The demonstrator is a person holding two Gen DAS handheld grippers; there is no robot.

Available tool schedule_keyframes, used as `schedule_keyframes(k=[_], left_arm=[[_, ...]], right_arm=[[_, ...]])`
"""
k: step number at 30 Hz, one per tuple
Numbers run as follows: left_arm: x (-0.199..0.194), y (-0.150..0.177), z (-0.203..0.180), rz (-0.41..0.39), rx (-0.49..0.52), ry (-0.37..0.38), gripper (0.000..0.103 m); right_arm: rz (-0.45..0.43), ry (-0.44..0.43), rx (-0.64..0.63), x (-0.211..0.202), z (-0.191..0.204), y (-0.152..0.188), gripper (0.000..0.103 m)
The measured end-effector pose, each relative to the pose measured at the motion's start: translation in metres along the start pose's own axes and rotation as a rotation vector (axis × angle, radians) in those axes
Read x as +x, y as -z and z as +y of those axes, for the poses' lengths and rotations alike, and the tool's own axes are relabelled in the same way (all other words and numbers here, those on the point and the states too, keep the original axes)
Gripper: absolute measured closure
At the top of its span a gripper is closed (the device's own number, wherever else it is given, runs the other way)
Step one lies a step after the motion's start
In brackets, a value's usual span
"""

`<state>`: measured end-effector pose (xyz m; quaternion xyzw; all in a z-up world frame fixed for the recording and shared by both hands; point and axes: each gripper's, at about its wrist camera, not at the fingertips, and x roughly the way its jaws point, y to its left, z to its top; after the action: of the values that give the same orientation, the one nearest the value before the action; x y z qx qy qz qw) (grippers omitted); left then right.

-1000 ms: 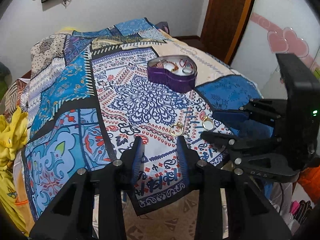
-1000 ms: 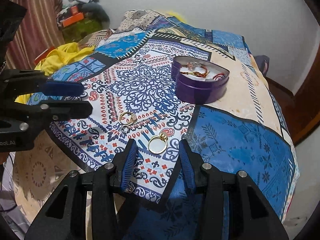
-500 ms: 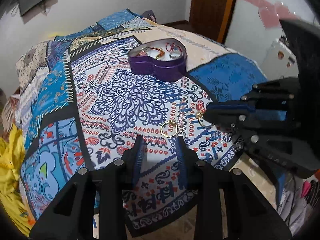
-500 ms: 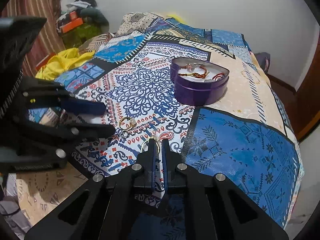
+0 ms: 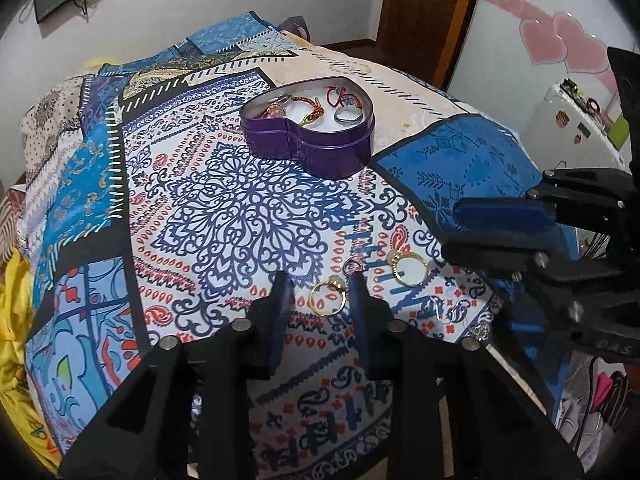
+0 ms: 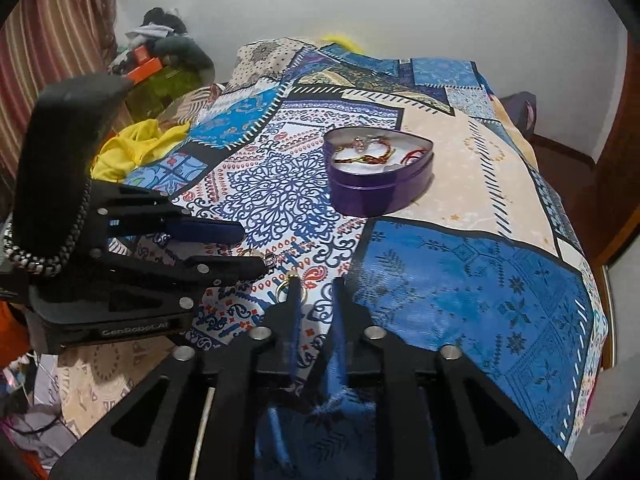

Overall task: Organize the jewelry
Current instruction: 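Grasp a gold ring with the right tool while the left tool approaches another gold ring, then close the left tool on the second gold ring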

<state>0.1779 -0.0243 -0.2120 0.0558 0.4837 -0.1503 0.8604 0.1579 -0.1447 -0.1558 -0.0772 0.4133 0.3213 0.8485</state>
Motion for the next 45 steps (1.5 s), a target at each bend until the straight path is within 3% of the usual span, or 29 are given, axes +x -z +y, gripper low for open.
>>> schedule_keyframes(k=[3, 6, 8, 17, 20, 22, 24, 32, 45], left_arm=[[-0.001, 0.001, -0.002, -0.012, 0.001, -0.006, 0.086], [-0.004, 0.003, -0.002, -0.019, 0.002, -0.014, 0.088], [-0.007, 0.004, -0.001, -0.024, -0.009, -0.011, 0.095], [-0.024, 0.011, 0.009, -0.042, -0.047, -0.016, 0.095], [-0.029, 0.013, 0.011, -0.043, -0.054, -0.018, 0.094], [-0.031, 0.015, 0.011, -0.042, -0.051, -0.02, 0.087], [-0.032, 0.017, 0.009, -0.045, -0.044, -0.021, 0.082], [-0.038, 0.023, 0.002, -0.052, -0.007, -0.053, 0.079], [-0.01, 0.003, 0.014, 0.008, -0.114, 0.041, 0.079]], right_arm=[[-0.006, 0.004, 0.006, -0.002, 0.0, 0.001, 0.069], [0.008, 0.002, -0.012, 0.002, 0.005, 0.003, 0.069], [0.019, 0.006, -0.027, 0.005, 0.008, 0.004, 0.069], [0.037, 0.057, -0.107, 0.023, 0.024, 0.006, 0.069], [0.034, 0.057, -0.115, 0.026, 0.025, 0.004, 0.073], [0.034, 0.061, -0.123, 0.029, 0.026, 0.003, 0.086], [0.033, 0.057, -0.119, 0.029, 0.026, 0.002, 0.086], [0.016, 0.045, -0.082, 0.023, 0.022, 0.003, 0.086], [-0.051, 0.053, -0.021, 0.0, 0.005, -0.005, 0.086]])
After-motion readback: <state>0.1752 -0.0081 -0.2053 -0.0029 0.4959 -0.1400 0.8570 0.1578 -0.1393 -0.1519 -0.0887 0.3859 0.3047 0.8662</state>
